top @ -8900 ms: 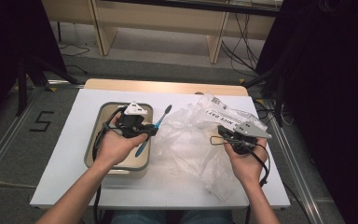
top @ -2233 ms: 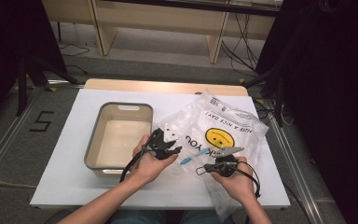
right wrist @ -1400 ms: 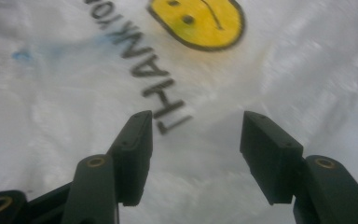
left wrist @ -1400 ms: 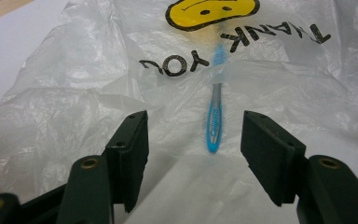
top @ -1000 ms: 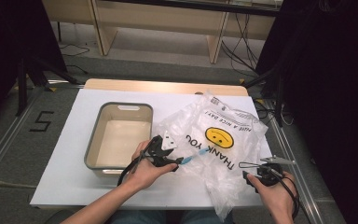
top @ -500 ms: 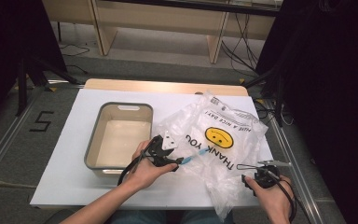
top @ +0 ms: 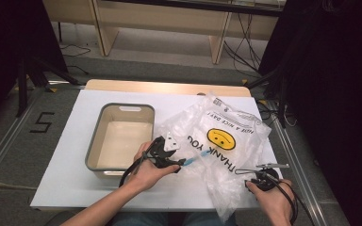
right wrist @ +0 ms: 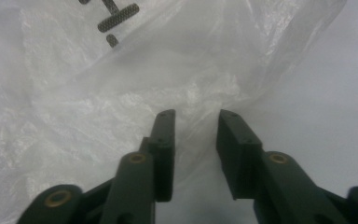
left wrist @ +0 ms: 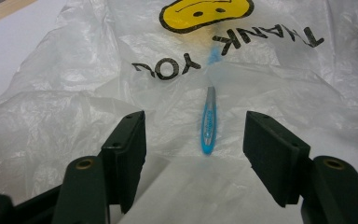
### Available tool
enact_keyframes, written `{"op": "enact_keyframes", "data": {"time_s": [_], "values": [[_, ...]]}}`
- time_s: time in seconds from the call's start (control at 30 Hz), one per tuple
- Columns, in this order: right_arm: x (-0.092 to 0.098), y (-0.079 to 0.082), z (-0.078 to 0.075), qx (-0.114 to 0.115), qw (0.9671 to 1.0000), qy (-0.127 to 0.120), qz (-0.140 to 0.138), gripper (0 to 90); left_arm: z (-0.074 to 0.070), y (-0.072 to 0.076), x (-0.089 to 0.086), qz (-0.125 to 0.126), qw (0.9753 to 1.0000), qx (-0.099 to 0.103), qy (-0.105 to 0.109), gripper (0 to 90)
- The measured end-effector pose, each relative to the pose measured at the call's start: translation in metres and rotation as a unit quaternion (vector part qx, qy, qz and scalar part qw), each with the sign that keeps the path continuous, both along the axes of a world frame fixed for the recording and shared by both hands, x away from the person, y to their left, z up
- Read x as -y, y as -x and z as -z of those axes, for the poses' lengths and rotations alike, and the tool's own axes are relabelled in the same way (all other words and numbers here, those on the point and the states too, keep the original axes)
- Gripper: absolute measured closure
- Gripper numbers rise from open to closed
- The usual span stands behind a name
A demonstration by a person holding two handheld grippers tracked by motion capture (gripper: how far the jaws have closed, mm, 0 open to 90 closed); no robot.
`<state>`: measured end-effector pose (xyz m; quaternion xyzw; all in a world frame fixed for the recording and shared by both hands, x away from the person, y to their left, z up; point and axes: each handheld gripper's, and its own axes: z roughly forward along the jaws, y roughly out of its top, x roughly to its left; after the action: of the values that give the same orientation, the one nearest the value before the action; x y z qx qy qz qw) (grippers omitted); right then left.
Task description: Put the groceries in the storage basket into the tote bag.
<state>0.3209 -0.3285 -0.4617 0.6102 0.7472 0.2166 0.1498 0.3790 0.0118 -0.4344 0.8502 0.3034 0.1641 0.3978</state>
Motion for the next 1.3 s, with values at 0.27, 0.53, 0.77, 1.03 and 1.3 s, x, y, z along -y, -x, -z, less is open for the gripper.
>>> {"op": "enact_keyframes", "data": {"time_s": [0.27, 0.53, 0.77, 1.03, 1.3], "values": [[0.003, 0.0, 0.0, -0.012, 0.9999, 0.002, -0.007, 90.0, 0.0, -0.001, 0.0, -0.001, 1.0, 0.003, -0.001, 38.9], [0.01, 0.0, -0.003, -0.004, 0.9998, 0.016, -0.009, 90.0, 0.0, -0.001, -0.001, -0.002, 1.0, 0.002, -0.003, 39.0], [0.018, -0.003, -0.006, 0.006, 0.9993, 0.036, -0.002, 90.0, -0.001, -0.001, -0.001, -0.003, 1.0, 0.005, -0.004, 38.9], [0.038, -0.006, -0.008, 0.019, 0.9981, 0.056, 0.018, 90.0, -0.001, -0.001, -0.001, -0.007, 0.9999, 0.007, -0.013, 36.1], [0.053, -0.008, -0.008, 0.035, 0.9965, 0.07, 0.029, 90.0, 0.005, -0.001, 0.004, -0.008, 0.9989, -0.002, -0.046, 32.7]]}}
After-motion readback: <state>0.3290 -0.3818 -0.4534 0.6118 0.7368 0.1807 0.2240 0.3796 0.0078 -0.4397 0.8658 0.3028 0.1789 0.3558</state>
